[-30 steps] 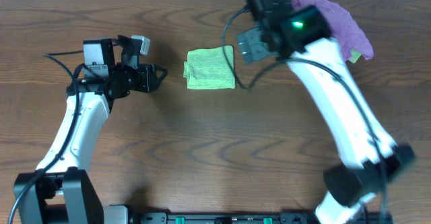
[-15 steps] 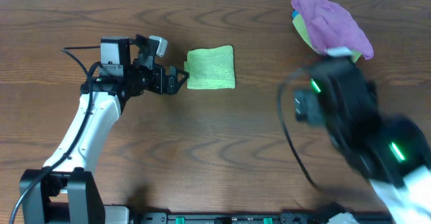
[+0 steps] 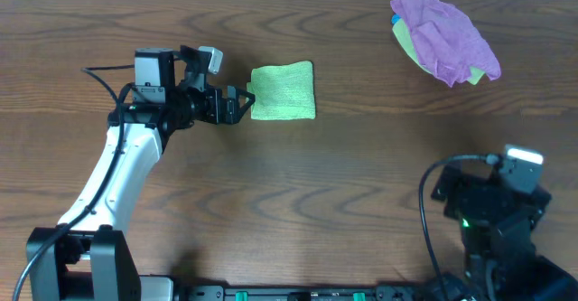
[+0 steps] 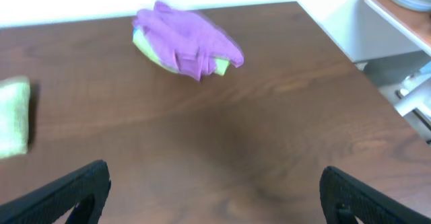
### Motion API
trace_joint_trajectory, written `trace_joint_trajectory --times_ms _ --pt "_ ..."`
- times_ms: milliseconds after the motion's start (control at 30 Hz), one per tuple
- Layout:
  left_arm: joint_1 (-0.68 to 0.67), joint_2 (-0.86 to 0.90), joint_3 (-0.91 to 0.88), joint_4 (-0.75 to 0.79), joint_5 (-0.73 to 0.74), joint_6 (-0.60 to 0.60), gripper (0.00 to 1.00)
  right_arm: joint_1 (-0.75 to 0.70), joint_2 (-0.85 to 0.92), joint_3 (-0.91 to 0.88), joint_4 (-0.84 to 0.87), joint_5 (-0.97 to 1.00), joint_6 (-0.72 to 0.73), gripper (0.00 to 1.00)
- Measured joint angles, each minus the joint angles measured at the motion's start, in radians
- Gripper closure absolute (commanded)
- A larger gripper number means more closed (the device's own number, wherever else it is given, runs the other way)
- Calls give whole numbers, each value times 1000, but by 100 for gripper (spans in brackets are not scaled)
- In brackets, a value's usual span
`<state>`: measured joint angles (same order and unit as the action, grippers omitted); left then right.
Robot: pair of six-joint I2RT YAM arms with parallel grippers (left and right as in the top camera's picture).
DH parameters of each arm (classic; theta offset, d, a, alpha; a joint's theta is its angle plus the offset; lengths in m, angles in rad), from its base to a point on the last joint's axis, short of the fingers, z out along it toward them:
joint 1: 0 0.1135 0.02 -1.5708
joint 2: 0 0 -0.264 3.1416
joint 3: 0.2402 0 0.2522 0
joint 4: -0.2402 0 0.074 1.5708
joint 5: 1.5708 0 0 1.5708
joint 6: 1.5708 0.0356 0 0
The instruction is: Fold the cloth
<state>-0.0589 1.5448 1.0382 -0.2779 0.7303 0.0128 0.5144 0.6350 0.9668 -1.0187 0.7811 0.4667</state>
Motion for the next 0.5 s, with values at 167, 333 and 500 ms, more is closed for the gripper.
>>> trace_joint_trajectory --times_ms 167,333,500 --pt "-20 0 0 -1 -17 -10 5 -47 61 -63 154 73 5 1" --pt "-24 0 0 -3 -74 -13 5 -71 145 -80 187 64 5 1" --pt "-24 0 0 -10 -166 -13 5 -73 177 -80 187 50 5 1"
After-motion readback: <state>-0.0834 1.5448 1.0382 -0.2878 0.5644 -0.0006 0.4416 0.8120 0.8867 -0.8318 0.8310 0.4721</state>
